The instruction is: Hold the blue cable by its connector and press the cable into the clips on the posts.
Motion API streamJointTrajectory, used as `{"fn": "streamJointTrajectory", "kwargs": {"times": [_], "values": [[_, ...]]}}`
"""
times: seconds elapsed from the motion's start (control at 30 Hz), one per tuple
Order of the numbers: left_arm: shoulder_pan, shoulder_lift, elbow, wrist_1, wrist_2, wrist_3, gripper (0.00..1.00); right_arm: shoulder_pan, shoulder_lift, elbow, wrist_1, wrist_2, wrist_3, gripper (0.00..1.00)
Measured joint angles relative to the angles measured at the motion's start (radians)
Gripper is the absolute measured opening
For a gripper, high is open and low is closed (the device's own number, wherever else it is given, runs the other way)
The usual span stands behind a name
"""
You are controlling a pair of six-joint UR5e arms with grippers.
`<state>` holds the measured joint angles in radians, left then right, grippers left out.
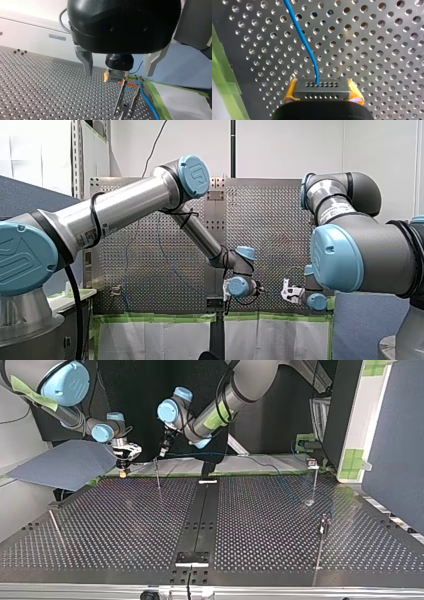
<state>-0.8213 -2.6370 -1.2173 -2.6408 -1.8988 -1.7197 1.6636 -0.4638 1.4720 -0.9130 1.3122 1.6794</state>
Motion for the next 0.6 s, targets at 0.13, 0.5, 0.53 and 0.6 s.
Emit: {"fn": "streamJointTrajectory", "kwargs": {"times": [0.13, 0.5, 0.53, 0.6], "values": [[0.005, 0.0, 0.005, -0.008, 0.001, -0.007, 1.0, 0.0, 0.0, 0.0, -0.003, 0.0, 0.004, 0.0], [0.016, -0.037, 0.028, -0.045, 0.006, -0.033, 1.0, 0.003, 0.001, 0.0, -0.003, 0.0, 0.008, 0.0], [0.016, -0.037, 0.029, -0.045, 0.006, -0.033, 1.0, 0.004, 0.001, 0.0, -0.003, 0.0, 0.008, 0.0], [0.016, -0.038, 0.031, -0.045, 0.006, -0.033, 1.0, 0.005, 0.001, 0.0, -0.004, 0.0, 0.008, 0.0]]}}
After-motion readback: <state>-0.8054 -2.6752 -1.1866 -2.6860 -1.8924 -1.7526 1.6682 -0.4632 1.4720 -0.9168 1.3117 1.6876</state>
